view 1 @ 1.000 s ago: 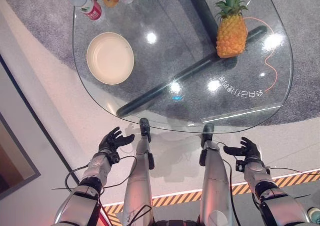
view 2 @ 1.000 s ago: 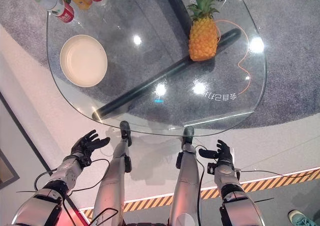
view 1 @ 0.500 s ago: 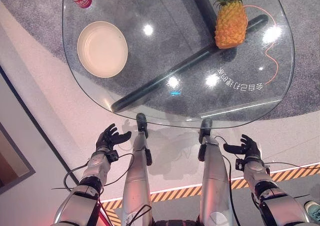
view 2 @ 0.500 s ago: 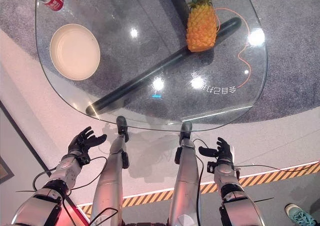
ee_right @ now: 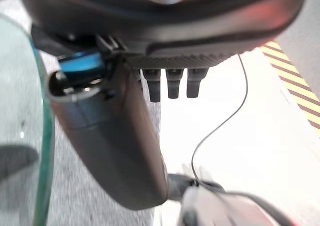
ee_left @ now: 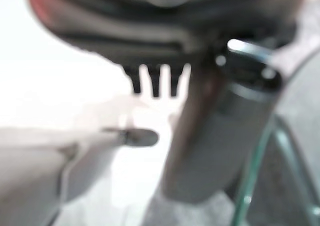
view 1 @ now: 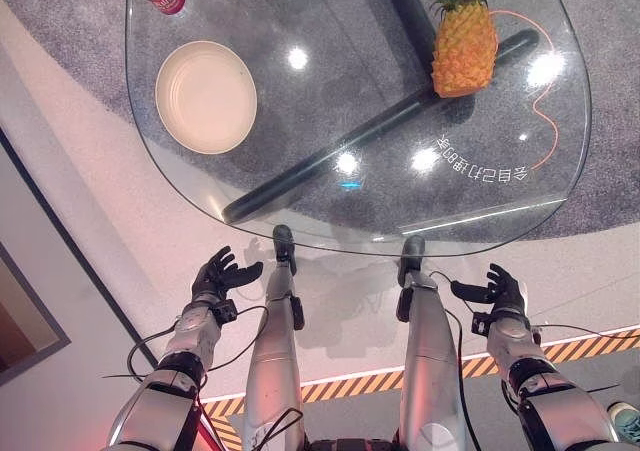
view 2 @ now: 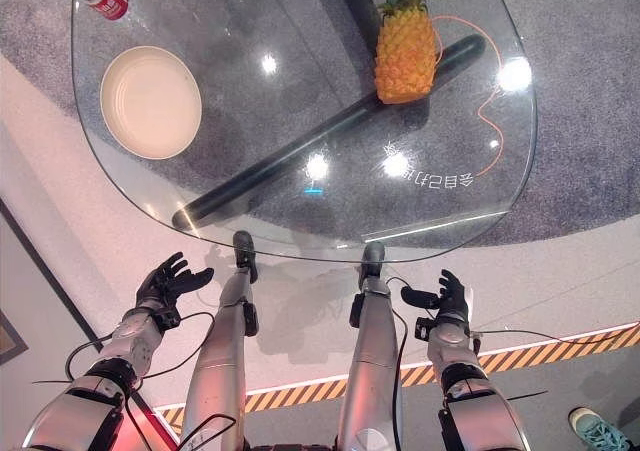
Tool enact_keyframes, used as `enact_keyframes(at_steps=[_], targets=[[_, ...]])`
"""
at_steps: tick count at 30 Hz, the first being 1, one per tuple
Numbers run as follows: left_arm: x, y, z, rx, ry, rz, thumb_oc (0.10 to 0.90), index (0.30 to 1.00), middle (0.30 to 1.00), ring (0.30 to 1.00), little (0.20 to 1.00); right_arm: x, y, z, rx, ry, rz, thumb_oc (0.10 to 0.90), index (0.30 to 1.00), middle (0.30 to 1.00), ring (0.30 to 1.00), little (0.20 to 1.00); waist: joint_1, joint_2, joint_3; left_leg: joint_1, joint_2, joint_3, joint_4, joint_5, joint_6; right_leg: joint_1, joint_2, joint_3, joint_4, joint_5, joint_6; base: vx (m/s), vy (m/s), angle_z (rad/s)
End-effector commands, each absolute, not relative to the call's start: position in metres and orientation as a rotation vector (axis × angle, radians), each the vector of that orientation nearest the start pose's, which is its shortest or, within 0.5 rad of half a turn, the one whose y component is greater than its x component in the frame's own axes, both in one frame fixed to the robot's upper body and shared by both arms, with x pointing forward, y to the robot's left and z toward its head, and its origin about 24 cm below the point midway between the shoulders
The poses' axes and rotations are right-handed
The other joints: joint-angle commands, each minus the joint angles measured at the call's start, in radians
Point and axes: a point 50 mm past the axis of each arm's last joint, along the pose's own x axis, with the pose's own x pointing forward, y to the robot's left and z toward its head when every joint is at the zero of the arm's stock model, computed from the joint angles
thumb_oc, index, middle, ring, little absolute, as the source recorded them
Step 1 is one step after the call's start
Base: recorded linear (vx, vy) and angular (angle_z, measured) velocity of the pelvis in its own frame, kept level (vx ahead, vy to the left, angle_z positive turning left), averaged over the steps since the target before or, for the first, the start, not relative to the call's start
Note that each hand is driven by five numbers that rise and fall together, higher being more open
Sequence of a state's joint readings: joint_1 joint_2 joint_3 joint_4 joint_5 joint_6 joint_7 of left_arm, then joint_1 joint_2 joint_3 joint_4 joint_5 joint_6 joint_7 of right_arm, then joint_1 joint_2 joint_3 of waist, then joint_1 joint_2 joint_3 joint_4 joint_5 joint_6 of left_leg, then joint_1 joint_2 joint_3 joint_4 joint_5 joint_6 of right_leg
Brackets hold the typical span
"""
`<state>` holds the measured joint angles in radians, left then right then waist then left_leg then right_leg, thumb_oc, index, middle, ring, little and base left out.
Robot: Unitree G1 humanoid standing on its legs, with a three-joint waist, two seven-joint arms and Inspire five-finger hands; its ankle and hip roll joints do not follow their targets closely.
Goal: Pick up the fruit to the plate
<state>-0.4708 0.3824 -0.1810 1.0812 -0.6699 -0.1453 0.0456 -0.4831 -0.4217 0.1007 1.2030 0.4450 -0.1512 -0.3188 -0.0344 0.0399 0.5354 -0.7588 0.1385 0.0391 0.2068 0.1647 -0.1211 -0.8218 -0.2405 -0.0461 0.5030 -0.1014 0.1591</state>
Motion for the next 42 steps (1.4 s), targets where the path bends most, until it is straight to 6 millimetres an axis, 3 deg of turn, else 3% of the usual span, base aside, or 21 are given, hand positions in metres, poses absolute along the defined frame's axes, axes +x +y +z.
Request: enact_keyframes(at_steps=[1,5,9,14,16,20,24,26,30,35,42], targets=[[0.278,0.291,-0.034,-0.086,0.442,0.361,0.800,0.900,0.900,0.900,0.900,0.240,-0.354,-0.031,-0.105,0.536,-0.911,0.800,0.900,0.900,0.900,0.900,0.017,-0.030,-0.015,-0.046,0.010,-0.076,0.200,-0.157,-0.011,0.014,-0.005,-0.029,-0.112,0.145,0.001,0.00,0.000,0.00],[0.277,0.296,-0.033,-0.076,0.449,0.365,0.800,0.900,0.900,0.900,0.900,0.229,-0.374,-0.022,-0.079,0.513,-1.066,0.800,0.900,0.900,0.900,0.900,0.018,-0.036,-0.015,-0.039,0.017,-0.076,0.206,-0.164,-0.011,0.025,-0.007,-0.033,-0.110,0.146,0.006,0.00,-0.036,0.03],[0.279,0.297,-0.030,-0.066,0.448,0.362,0.800,0.900,0.900,0.900,0.900,0.229,-0.395,0.003,-0.025,0.399,-1.250,0.800,0.900,0.900,0.900,0.900,0.020,-0.046,-0.015,-0.026,0.020,-0.076,0.193,-0.163,-0.012,0.044,-0.007,-0.042,-0.132,0.156,0.010,-0.01,-0.029,0.01],[0.280,0.295,-0.031,-0.061,0.451,0.353,0.800,0.900,0.900,0.900,0.900,0.235,-0.414,0.042,0.058,0.190,-1.414,0.800,0.900,0.900,0.900,0.900,0.023,-0.047,-0.015,-0.013,0.018,-0.075,0.180,-0.163,-0.010,0.060,-0.010,-0.051,-0.149,0.164,0.014,-0.01,-0.009,0.05],[0.282,0.294,-0.030,-0.061,0.451,0.348,0.800,0.900,0.900,0.900,0.900,0.244,-0.421,0.072,0.111,0.038,-1.466,0.800,0.900,0.900,0.900,0.900,0.025,-0.046,-0.015,-0.011,0.016,-0.074,0.172,-0.162,-0.009,0.062,-0.014,-0.057,-0.159,0.169,0.015,0.00,0.000,0.00],[0.282,0.293,-0.029,-0.062,0.450,0.349,0.800,0.900,0.900,0.900,0.900,0.260,-0.416,0.115,0.177,-0.219,-1.456,0.800,0.900,0.900,0.900,0.900,0.022,-0.046,-0.015,-0.007,0.012,-0.072,0.157,-0.158,-0.008,0.063,-0.016,-0.061,-0.171,0.174,0.015,-0.01,0.005,0.00],[0.283,0.289,-0.029,-0.075,0.443,0.348,0.800,0.900,0.900,0.900,0.900,0.287,-0.380,0.176,0.183,-0.546,-1.293,0.800,0.900,0.900,0.900,0.900,0.016,-0.043,-0.015,-0.007,0.006,-0.069,0.134,-0.145,-0.011,0.058,-0.018,-0.060,-0.186,0.179,0.013,-0.04,0.050,0.00],[0.283,0.288,-0.029,-0.081,0.443,0.346,0.800,0.900,0.900,0.900,0.900,0.292,-0.368,0.194,0.168,-0.641,-1.222,0.800,0.900,0.900,0.900,0.900,0.014,-0.041,-0.015,-0.007,0.004,-0.068,0.130,-0.142,-0.011,0.056,-0.019,-0.061,-0.188,0.179,0.013,-0.02,0.058,-0.02],[0.283,0.283,-0.032,-0.101,0.438,0.340,0.800,0.900,0.900,0.900,0.900,0.300,-0.320,0.244,0.074,-0.869,-1.032,0.800,0.900,0.900,0.900,0.900,0.008,-0.037,-0.015,-0.006,0.001,-0.066,0.114,-0.132,-0.009,0.054,-0.019,-0.063,-0.197,0.177,0.012,-0.03,0.053,-0.02],[0.281,0.278,-0.036,-0.117,0.440,0.337,0.800,0.900,0.900,0.900,0.900,0.300,-0.274,0.270,0.049,-1.001,-0.840,0.800,0.900,0.900,0.900,0.900,0.006,-0.029,-0.015,-0.002,0.001,-0.060,0.099,-0.124,-0.009,0.056,-0.019,-0.061,-0.199,0.168,0.009,-0.01,0.051,0.00],[0.281,0.269,-0.040,-0.126,0.442,0.316,0.800,0.900,0.900,0.900,0.900,0.308,-0.230,0.275,-0.008,-0.987,-0.619,0.800,0.900,0.900,0.900,0.900,0.011,-0.018,-0.015,0.000,-0.005,-0.052,0.090,-0.115,-0.009,0.055,-0.022,-0.060,-0.204,0.167,0.004,0.00,0.014,0.00]])
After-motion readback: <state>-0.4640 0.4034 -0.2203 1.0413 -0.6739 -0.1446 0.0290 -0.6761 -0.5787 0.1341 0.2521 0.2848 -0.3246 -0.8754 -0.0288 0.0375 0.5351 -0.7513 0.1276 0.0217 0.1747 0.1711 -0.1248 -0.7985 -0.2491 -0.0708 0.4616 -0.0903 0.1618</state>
